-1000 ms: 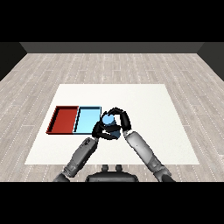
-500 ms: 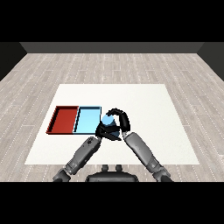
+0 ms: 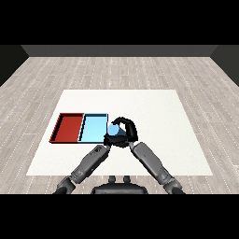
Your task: Pick the blue can and put it in the blue box
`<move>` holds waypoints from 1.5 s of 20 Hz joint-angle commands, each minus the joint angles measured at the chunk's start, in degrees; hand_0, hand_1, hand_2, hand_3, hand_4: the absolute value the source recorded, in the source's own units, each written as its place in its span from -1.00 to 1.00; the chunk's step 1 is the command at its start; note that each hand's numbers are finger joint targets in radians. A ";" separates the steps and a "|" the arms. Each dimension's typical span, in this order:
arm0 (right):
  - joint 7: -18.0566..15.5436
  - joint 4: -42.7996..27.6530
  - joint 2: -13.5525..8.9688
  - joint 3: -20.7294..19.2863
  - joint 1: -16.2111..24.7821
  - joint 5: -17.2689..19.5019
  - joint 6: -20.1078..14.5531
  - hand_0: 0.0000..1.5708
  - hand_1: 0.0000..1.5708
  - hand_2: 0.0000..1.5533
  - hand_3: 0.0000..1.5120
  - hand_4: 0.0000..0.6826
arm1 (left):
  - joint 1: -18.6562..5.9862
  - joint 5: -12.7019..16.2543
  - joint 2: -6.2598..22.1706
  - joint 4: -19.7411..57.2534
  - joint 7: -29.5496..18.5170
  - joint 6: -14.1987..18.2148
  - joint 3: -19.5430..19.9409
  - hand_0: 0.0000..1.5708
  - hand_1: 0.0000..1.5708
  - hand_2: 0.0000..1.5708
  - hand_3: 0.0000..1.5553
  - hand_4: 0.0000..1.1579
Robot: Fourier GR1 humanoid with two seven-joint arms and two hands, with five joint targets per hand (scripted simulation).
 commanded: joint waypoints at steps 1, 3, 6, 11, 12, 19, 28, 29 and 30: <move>-3.43 0.89 0.65 -0.32 1.01 -3.87 1.79 0.85 0.85 0.87 0.84 0.80 | 1.06 6.18 -0.83 0.28 -4.34 0.37 0.21 0.09 0.09 0.20 -0.01 -0.01; -1.41 -2.21 -0.05 -2.60 2.54 -3.46 3.71 0.86 0.86 0.86 0.84 0.82 | -2.99 11.84 -0.84 2.86 -5.38 0.10 -0.27 1.00 1.00 0.95 0.70 0.15; -4.20 0.32 0.65 -1.90 1.13 -5.46 2.73 0.86 0.86 0.86 0.85 0.85 | -4.75 13.83 -0.84 6.83 -8.28 -0.46 -0.39 1.00 1.00 1.00 0.91 0.45; 1.96 -6.24 0.66 0.27 2.04 -2.86 -1.01 0.81 0.81 0.86 0.84 0.75 | -1.09 12.47 -0.85 0.23 -10.82 4.33 -4.57 1.00 1.00 1.00 0.94 0.78; -1.04 -0.18 0.66 -0.69 -0.39 -4.99 1.11 0.80 0.80 0.85 0.84 0.72 | -2.78 14.31 -0.85 4.65 -14.98 2.07 -3.44 1.00 1.00 1.00 0.94 0.85; 1.89 -1.07 0.49 -1.38 1.65 -0.48 6.42 -1.00 -1.00 -1.00 -1.00 -1.00 | -3.70 13.53 -0.87 7.11 -17.75 0.66 -2.03 1.00 1.00 1.00 0.97 0.94; 1.51 -1.52 0.67 -3.79 2.14 -1.04 5.66 -1.00 -1.00 -1.00 -1.00 -1.00 | -4.63 10.26 -0.23 10.36 -16.91 -1.64 2.78 1.00 1.00 1.00 0.96 0.96; -0.51 -4.12 -0.48 -6.36 5.41 -1.67 8.98 -1.00 -1.00 -1.00 -1.00 -1.00 | -4.05 10.55 -0.86 7.38 -15.86 2.32 0.20 1.00 1.00 1.00 0.96 0.97; 0.74 -6.34 -0.18 -6.21 5.34 -0.79 8.17 -1.00 -1.00 -1.00 -1.00 -1.00 | 0.40 8.17 -0.66 5.85 -17.91 1.43 0.34 1.00 1.00 1.00 0.96 0.97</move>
